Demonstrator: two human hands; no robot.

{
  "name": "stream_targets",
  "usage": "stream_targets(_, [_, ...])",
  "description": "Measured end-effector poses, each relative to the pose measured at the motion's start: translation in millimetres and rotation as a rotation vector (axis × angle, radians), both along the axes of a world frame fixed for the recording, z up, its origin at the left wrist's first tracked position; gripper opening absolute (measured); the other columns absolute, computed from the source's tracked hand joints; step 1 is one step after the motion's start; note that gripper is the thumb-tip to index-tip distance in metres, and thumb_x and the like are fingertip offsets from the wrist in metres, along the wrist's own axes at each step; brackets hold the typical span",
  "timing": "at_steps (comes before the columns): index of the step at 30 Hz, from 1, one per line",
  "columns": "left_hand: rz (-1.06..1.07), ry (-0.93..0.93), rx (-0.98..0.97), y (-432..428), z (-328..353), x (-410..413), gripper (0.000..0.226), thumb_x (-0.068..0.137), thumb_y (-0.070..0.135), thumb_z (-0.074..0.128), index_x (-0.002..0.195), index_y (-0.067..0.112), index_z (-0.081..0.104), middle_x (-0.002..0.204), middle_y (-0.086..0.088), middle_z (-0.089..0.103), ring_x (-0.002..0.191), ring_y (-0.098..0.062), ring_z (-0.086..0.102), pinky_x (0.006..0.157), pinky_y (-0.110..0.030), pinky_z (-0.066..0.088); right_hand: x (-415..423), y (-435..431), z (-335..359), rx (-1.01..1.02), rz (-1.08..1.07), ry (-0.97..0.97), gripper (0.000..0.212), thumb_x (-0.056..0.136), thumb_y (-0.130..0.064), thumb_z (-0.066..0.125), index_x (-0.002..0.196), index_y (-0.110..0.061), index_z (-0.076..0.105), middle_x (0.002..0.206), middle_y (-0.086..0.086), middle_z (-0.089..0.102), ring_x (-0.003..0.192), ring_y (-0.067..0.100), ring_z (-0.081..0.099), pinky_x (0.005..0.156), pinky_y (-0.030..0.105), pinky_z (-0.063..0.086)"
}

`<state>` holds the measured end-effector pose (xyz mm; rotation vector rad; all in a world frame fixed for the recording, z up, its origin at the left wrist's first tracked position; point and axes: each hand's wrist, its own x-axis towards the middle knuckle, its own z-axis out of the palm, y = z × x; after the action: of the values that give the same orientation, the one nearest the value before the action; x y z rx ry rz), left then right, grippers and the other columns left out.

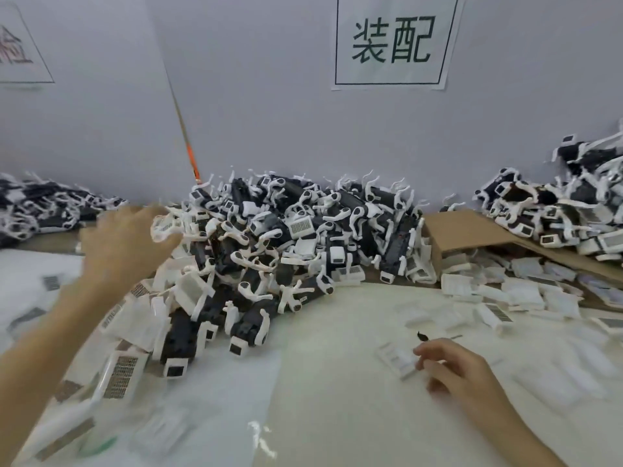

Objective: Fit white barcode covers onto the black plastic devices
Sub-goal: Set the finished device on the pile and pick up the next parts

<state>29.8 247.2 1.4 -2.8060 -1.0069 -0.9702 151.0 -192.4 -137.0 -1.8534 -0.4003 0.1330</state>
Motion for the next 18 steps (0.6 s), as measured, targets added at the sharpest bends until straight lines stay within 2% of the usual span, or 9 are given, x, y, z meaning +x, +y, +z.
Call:
stream_targets(1, [0.118, 0.14, -0.083, 29, -4, -4, 0.064, 0.088, 0.061, 0.063, 0.141, 0.026, 0.053, 0.14, -0.015, 0.057, 0.114, -0.042, 0.061, 0.094, -0.06, 0.05, 2, 3, 3, 0.003, -0.02, 0.015, 0.027, 0.091, 0.011, 0.058, 0.086, -0.011, 0.072, 0.076, 0.005, 0.072, 0.052, 0.016, 0.06, 0.053, 0.02, 0.046])
stream_targets(3, [0.161, 0.324, -0.333, 71, -26, -11, 0.079, 0.086, 0.064, 0.063, 0.149, 0.019, 0.043, 0.147, -0.016, 0.052, 0.12, -0.041, 0.058, 0.103, -0.055, 0.045, 11, 10, 10, -0.007, -0.055, 0.016, 0.025, 0.092, 0.007, 0.058, 0.087, -0.013, 0.071, 0.077, 0.004, 0.072, 0.05, 0.014, 0.059, 0.05, 0.019, 0.042])
stream_targets(5, [0.106, 0.444, -0.489, 92, -59, -14, 0.07, 0.093, 0.052, 0.062, 0.15, 0.014, 0.043, 0.154, -0.016, 0.044, 0.135, -0.037, 0.046, 0.113, -0.048, 0.036, 22, 21, 22, -0.024, -0.073, -0.046, 0.022, 0.092, 0.003, 0.059, 0.088, -0.015, 0.071, 0.082, 0.005, 0.072, 0.049, 0.011, 0.059, 0.048, 0.013, 0.041])
stream_targets(6, [0.091, 0.456, -0.517, 96, -72, -15, 0.063, 0.096, 0.049, 0.06, 0.148, 0.017, 0.045, 0.155, -0.016, 0.041, 0.137, -0.037, 0.043, 0.114, -0.047, 0.035, 28, 28, 30, -0.026, -0.077, -0.076, 0.021, 0.093, 0.001, 0.059, 0.088, -0.016, 0.07, 0.083, 0.005, 0.072, 0.05, 0.009, 0.06, 0.049, 0.012, 0.041])
stream_targets(7, [0.09, 0.412, -0.524, 97, -83, -15, 0.057, 0.096, 0.048, 0.061, 0.145, 0.021, 0.051, 0.153, -0.017, 0.044, 0.132, -0.038, 0.047, 0.111, -0.047, 0.038, 33, 35, 37, -0.022, -0.075, -0.094, 0.021, 0.094, 0.0, 0.058, 0.089, -0.017, 0.07, 0.084, 0.004, 0.072, 0.05, 0.008, 0.06, 0.05, 0.013, 0.041])
stream_targets(10, [0.082, 0.162, -0.481, 100, -100, -14, 0.029, 0.09, 0.036, 0.07, 0.117, 0.024, 0.071, 0.128, -0.018, 0.06, 0.093, -0.038, 0.062, 0.086, -0.048, 0.054, 50, 59, 54, -0.016, -0.069, -0.107, 0.019, 0.095, -0.005, 0.057, 0.091, -0.018, 0.07, 0.085, 0.002, 0.072, 0.051, 0.007, 0.06, 0.054, 0.024, 0.043])
stream_targets(12, [0.077, 0.057, -0.477, 99, -101, -17, 0.012, 0.086, 0.033, 0.072, 0.095, 0.026, 0.074, 0.108, -0.013, 0.067, 0.083, -0.036, 0.064, 0.077, -0.046, 0.056, 58, 74, 58, -0.015, -0.072, -0.093, 0.019, 0.095, -0.005, 0.056, 0.09, -0.018, 0.069, 0.085, 0.003, 0.071, 0.052, 0.009, 0.06, 0.057, 0.03, 0.043])
stream_targets(15, [0.098, -0.069, -0.428, 100, -99, -24, 0.008, 0.083, 0.034, 0.066, 0.081, 0.029, 0.072, 0.087, -0.008, 0.071, 0.069, -0.031, 0.064, 0.069, -0.042, 0.056, 68, 92, 57, -0.033, -0.081, -0.074, 0.022, 0.095, -0.004, 0.053, 0.09, -0.017, 0.069, 0.086, 0.004, 0.071, 0.051, 0.008, 0.06, 0.056, 0.023, 0.043])
stream_targets(18, [0.118, -0.167, -0.368, 105, -86, -24, 0.017, 0.09, 0.042, 0.06, 0.088, 0.027, 0.069, 0.093, -0.01, 0.07, 0.055, -0.028, 0.063, 0.067, -0.045, 0.058, 76, 104, 53, -0.041, -0.089, -0.046, 0.021, 0.094, -0.004, 0.052, 0.091, -0.016, 0.069, 0.087, 0.003, 0.071, 0.052, 0.009, 0.06, 0.054, 0.019, 0.041])
